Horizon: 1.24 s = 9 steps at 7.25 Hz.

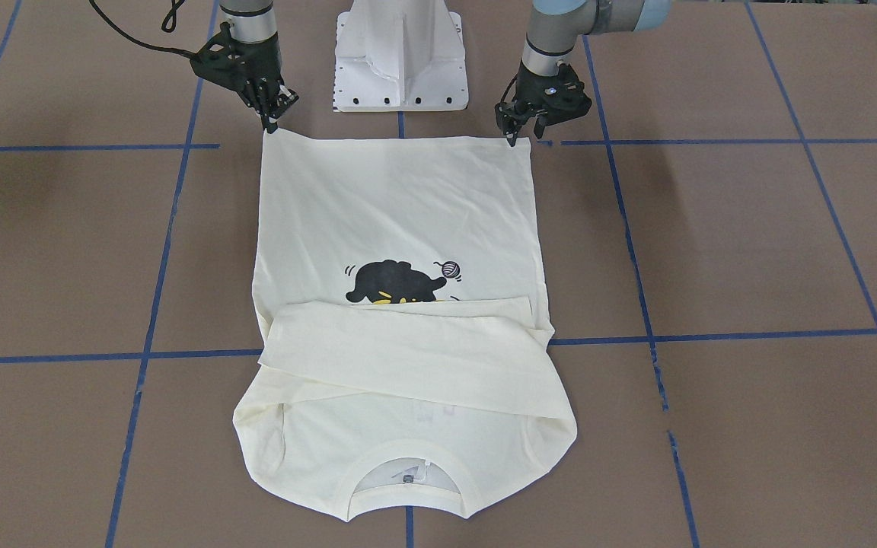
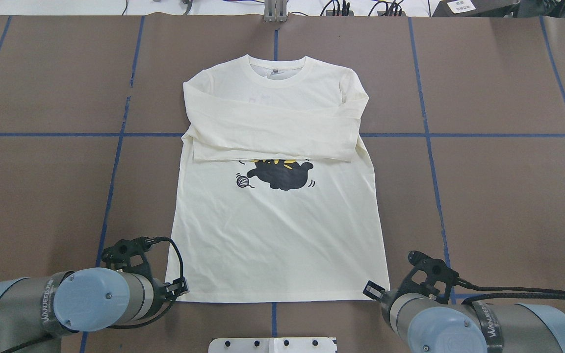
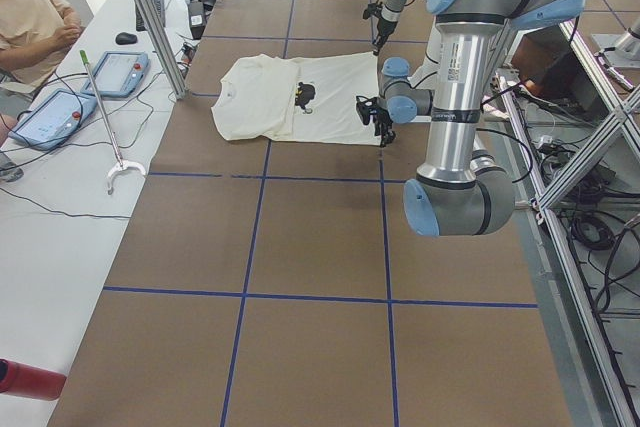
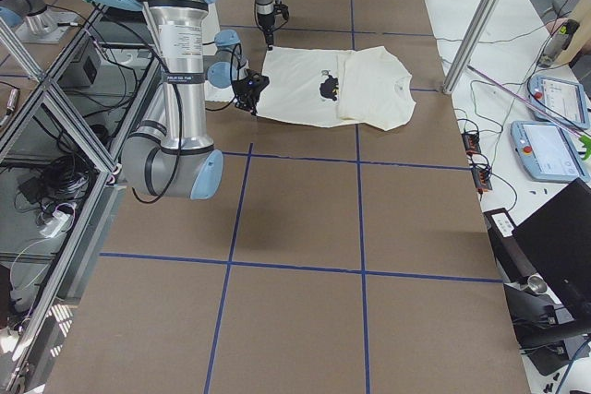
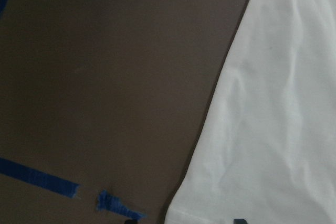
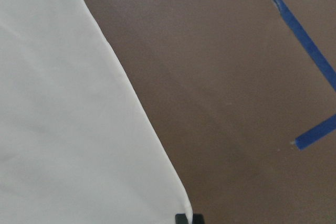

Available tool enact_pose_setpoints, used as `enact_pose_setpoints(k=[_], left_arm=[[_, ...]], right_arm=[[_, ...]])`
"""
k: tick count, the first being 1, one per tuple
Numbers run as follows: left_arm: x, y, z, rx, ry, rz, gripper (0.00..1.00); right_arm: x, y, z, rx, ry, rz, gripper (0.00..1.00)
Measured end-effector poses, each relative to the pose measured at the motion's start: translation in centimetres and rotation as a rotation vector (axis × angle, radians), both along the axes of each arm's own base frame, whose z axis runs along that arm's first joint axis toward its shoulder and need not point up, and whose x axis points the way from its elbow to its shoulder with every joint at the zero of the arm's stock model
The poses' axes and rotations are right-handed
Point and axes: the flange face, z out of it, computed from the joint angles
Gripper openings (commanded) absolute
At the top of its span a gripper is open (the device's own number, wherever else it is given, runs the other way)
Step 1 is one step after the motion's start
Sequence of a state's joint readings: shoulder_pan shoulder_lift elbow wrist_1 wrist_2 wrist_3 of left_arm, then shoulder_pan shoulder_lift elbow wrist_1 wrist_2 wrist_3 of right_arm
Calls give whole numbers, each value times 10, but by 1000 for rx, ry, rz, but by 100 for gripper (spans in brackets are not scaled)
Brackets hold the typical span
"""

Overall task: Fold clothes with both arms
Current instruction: 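Grasp both hem corners with the left and right grippers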

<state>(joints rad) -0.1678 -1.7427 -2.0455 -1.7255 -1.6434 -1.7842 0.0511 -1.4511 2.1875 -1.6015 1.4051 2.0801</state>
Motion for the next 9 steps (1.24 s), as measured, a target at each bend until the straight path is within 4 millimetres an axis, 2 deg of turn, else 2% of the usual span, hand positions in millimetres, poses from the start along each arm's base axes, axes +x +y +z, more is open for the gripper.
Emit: enact_pose_setpoints(k=[2,5,6,8,9], left_arm=[[0,0,3,-1,-6,2,48],[1,1,6,-5,-11,8,9],[2,1,7,-8,-12,11,0],[1,2,5,-10,-9,15,0],[-3,4,-2,-21,9,29,0]], right_arm=[[1,-1,0,1,0,2,0],[2,-2,0,0,0,4,0],[2,-2,0,0,0,4,0],[3,-2,0,0,-1,5,0],[3,-2,-1,0,-3,5,0]])
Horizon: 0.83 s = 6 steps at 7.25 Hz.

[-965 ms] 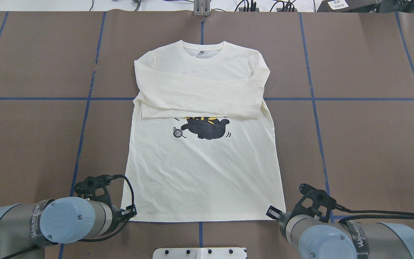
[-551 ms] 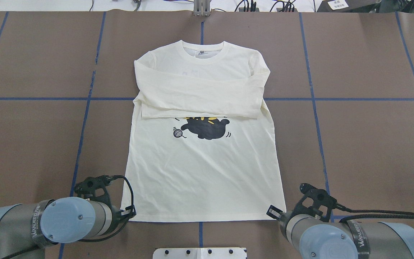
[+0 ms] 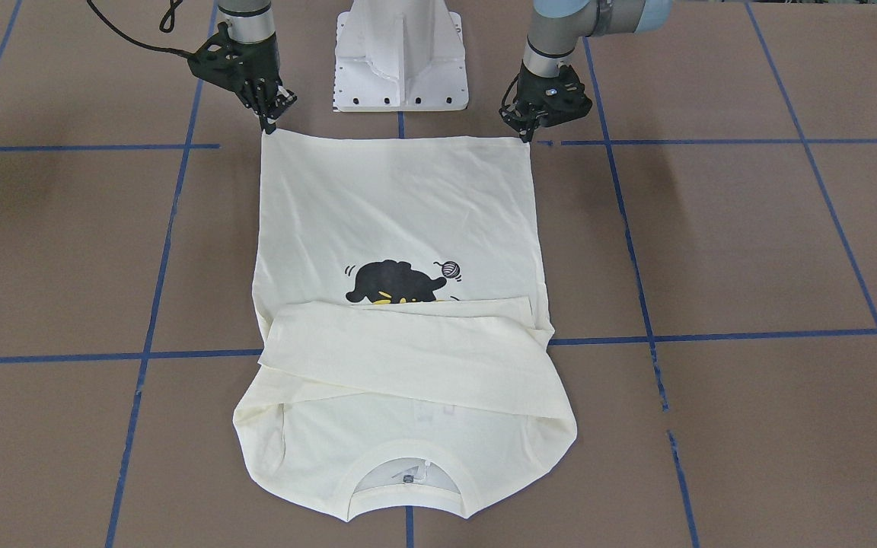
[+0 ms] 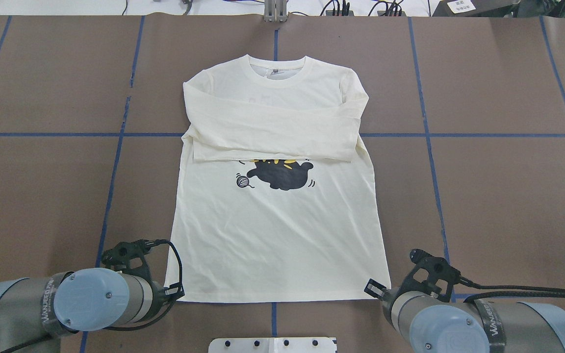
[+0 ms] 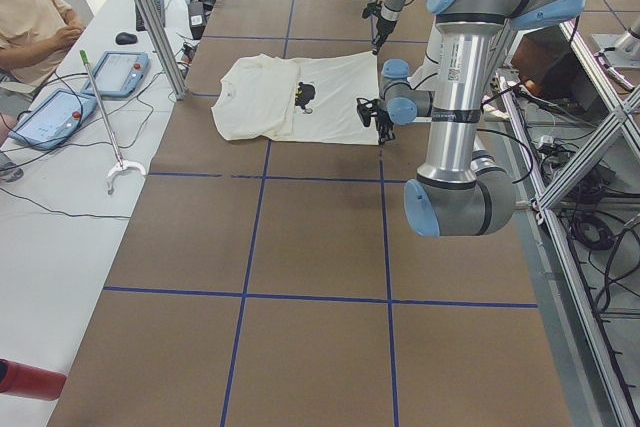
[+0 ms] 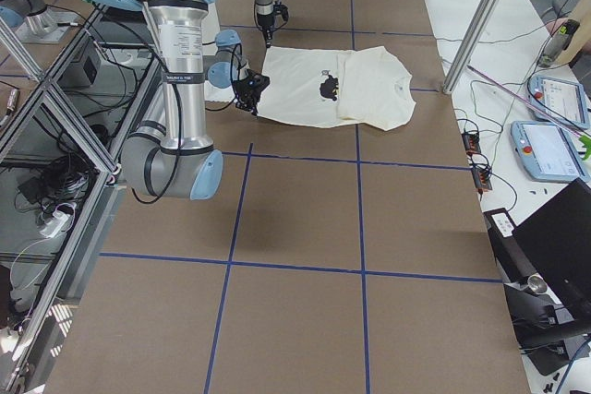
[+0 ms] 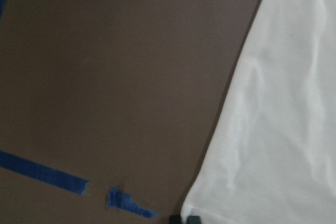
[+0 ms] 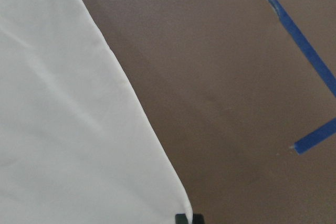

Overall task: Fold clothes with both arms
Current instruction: 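Grasp both hem corners with the left and right grippers, then lift the hem with both grippers and fold it toward the collar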

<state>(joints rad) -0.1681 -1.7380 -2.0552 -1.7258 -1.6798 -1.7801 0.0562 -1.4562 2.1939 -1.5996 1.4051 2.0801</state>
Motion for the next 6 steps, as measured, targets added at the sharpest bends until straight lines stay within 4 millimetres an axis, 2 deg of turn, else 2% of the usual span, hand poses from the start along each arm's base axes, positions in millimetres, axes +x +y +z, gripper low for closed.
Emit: enact_pose_setpoints(k=[2,4,5,6], left_arm=[[-22,8,-28,-25,65,33,0],[-55,16,-52,-35,126,56,0],[-69,18,-67,-50,162,79,0],[-83,12,-79,-53,193,81,0]], right_arm=[[9,0,-6,-2,-17,-1,0],[34,8,-18,-19,-48,-20,0],[47,7,-30,-21,-77,-18,0],[55,-5,-43,-18,-106,3,0]])
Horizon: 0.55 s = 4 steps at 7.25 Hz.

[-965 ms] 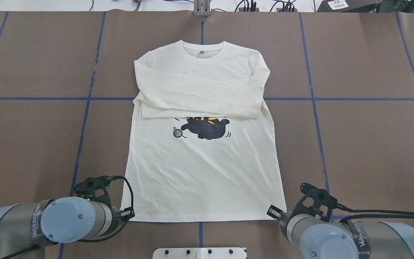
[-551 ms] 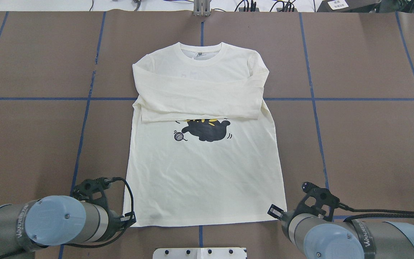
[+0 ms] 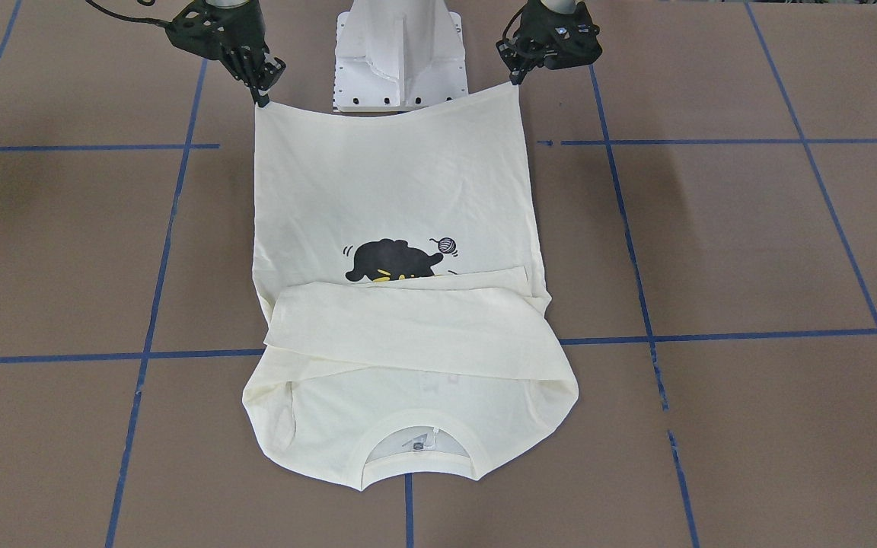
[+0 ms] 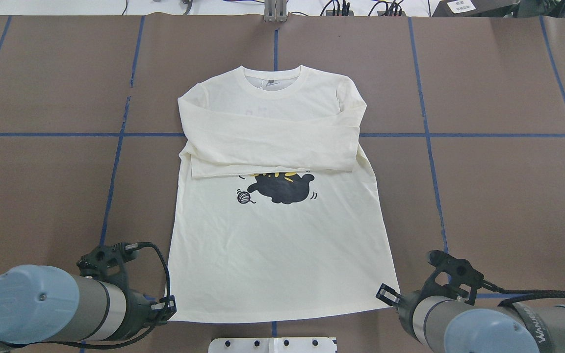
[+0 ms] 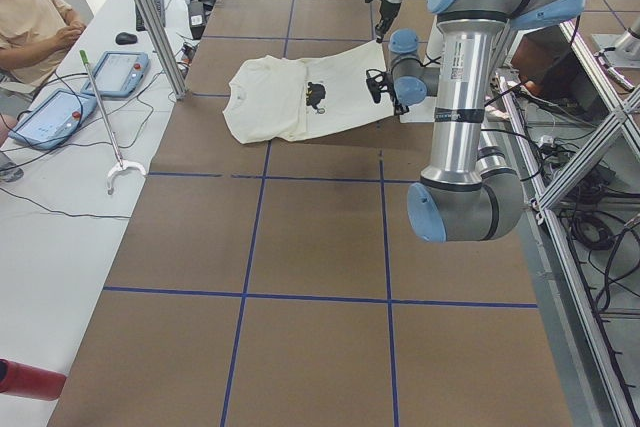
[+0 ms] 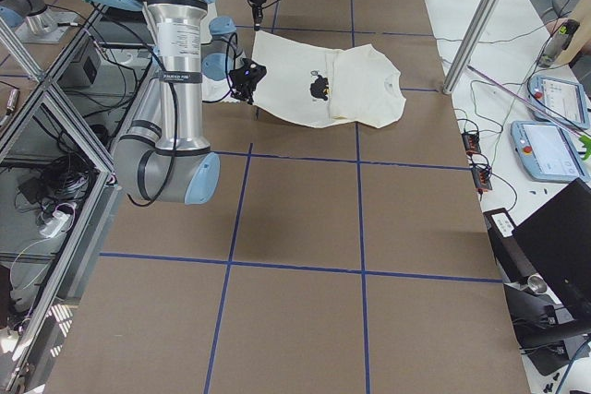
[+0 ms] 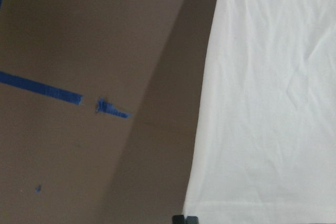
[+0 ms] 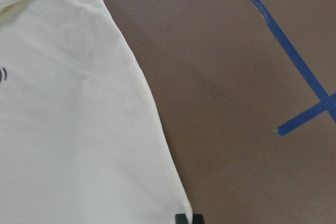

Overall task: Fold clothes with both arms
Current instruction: 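Lift the hem with both grippers and fold it toward the collar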

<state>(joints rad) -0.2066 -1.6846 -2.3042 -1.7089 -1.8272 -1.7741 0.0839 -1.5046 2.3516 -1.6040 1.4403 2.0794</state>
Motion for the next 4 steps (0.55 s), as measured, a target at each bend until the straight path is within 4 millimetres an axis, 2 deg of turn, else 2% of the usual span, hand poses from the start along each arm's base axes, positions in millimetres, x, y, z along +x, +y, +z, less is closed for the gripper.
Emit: enact_pose_setpoints(k=[1,2,3,4], left_arm=[[-11,-20,-8,27,20,-26,0],[-15,-51,-19,91,40,-57,0],[-9,-95,-26,156,38,-102,0],[0,-146,-27,219,5,-159,0]], right_arm=[[5,-26,-11,18,-16,22,0],[9,-65,-17,53,-12,22,0],[11,-114,-19,79,5,13,0],[12,-170,-16,96,35,2,0]])
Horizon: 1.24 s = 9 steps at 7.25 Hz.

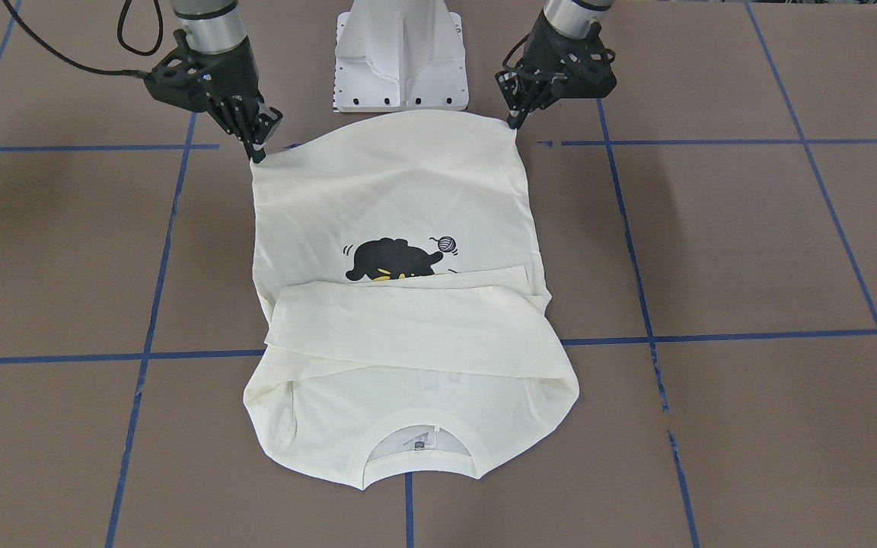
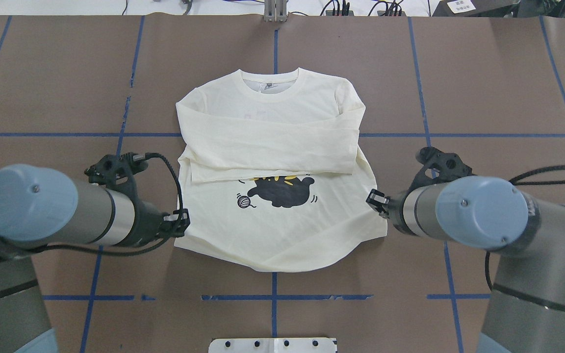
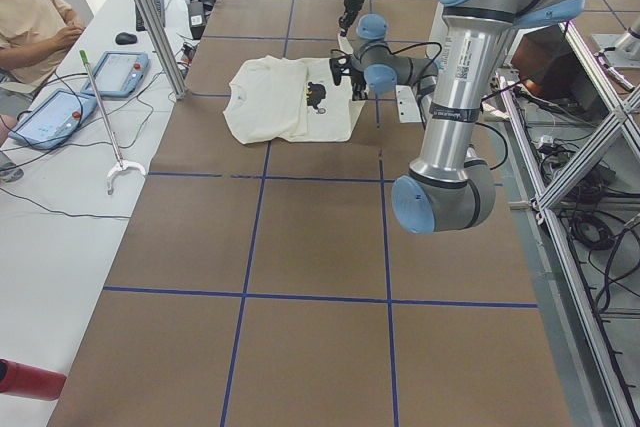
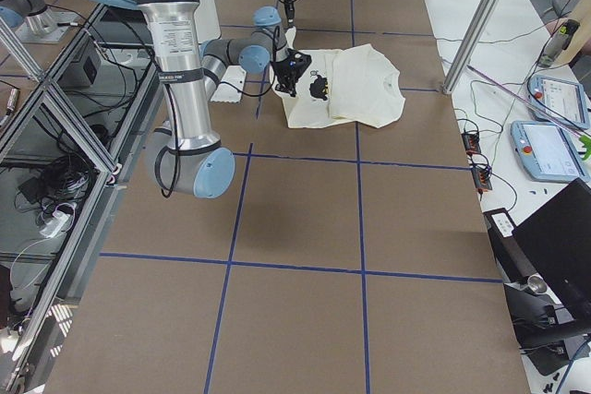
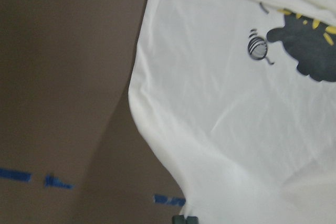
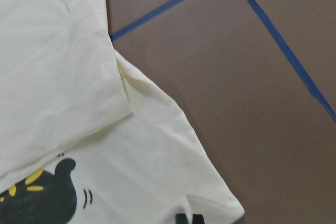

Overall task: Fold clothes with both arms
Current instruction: 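Lift the hem with both grippers and fold it toward the collar, then release the hem at the collar and raise both grippers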

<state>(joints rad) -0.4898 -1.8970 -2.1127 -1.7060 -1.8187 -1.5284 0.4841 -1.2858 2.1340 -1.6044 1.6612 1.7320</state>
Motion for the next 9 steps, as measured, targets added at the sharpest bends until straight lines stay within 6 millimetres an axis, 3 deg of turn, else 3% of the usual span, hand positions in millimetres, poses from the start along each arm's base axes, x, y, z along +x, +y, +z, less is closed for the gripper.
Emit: enact_pose_setpoints(k=[2,4,5,7,9], left_arm=[[5,-101,12,99,-94,-121,0],[7,-185,52,137,-132,-213,0],[7,-214,70,150,-141,-252,0],[22,-252,82,163,-166,-301,0],[37,-272,101,174,-169,-320,0]], right_arm=[[-8,-100,11,22,79,7,0],[-32,-187,24,2,151,37,0],[-41,-222,32,-4,158,54,0],[-55,-271,37,-4,161,68,0],[-69,-295,44,7,161,63,0]])
